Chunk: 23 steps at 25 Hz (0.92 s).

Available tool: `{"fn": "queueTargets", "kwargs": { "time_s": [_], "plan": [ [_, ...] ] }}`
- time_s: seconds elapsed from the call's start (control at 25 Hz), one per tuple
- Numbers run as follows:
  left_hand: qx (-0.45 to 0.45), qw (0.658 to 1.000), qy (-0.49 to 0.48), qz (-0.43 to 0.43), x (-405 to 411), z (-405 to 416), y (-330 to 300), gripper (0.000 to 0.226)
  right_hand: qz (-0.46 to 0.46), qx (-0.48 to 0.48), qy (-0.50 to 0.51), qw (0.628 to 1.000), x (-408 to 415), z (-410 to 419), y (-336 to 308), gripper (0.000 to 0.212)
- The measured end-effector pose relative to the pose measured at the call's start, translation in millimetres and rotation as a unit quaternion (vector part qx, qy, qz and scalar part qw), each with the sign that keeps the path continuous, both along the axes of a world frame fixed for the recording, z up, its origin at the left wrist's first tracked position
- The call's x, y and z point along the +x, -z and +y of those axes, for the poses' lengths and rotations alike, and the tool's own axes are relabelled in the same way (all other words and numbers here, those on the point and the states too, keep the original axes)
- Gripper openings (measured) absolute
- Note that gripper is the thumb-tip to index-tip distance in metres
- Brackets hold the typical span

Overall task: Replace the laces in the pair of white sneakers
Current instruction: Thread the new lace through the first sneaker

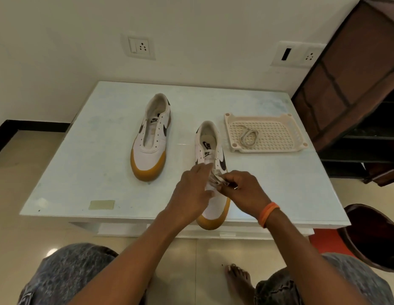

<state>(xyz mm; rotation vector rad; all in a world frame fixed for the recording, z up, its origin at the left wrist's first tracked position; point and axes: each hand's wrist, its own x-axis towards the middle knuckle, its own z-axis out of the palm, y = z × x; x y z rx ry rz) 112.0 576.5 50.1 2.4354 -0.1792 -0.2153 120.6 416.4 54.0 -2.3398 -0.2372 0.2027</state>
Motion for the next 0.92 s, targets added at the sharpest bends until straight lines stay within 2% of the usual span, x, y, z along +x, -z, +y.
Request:
{"fn": "queueTargets", "kwargs": {
  "time_s": [0.08, 0.12, 0.24, 0.36, 0.48, 0.68, 0.84, 0.92],
  "plan": [
    [0.011, 0.997, 0.053, -0.05, 16, 2, -17, 0.028, 0.059, 0.119, -0.028, 0.991, 10, -8, -25, 0.009],
    [-0.005, 0.997, 0.048, -0.065, 24, 6, -23, 0.018, 0.078, 0.155, -0.017, 0.985, 17, -13, -34, 0.01],
    [-0.079, 0.995, 0.008, -0.062, 42, 20, -34, 0.02, 0.101, 0.229, 0.074, 0.965, 36, -28, -43, 0.015],
    [-0.142, 0.989, -0.033, -0.021, 48, 29, -39, 0.02, 0.133, 0.277, 0.186, 0.933, 43, -42, -38, 0.015],
    [-0.216, 0.968, -0.123, 0.032, 51, 35, -41, 0.015, 0.128, 0.26, 0.259, 0.922, 45, -55, -39, 0.012],
    [-0.206, 0.962, -0.169, 0.062, 52, 40, -43, 0.019, 0.025, 0.16, 0.341, 0.926, 51, -84, -46, 0.011],
    [-0.214, 0.959, -0.153, 0.101, 52, 31, -47, 0.023, -0.022, 0.016, 0.292, 0.956, 52, -87, -40, 0.014],
    [-0.212, 0.965, -0.118, 0.103, 51, 26, -50, 0.03, -0.037, -0.01, 0.26, 0.965, 51, -80, -40, 0.016]
  ]
}}
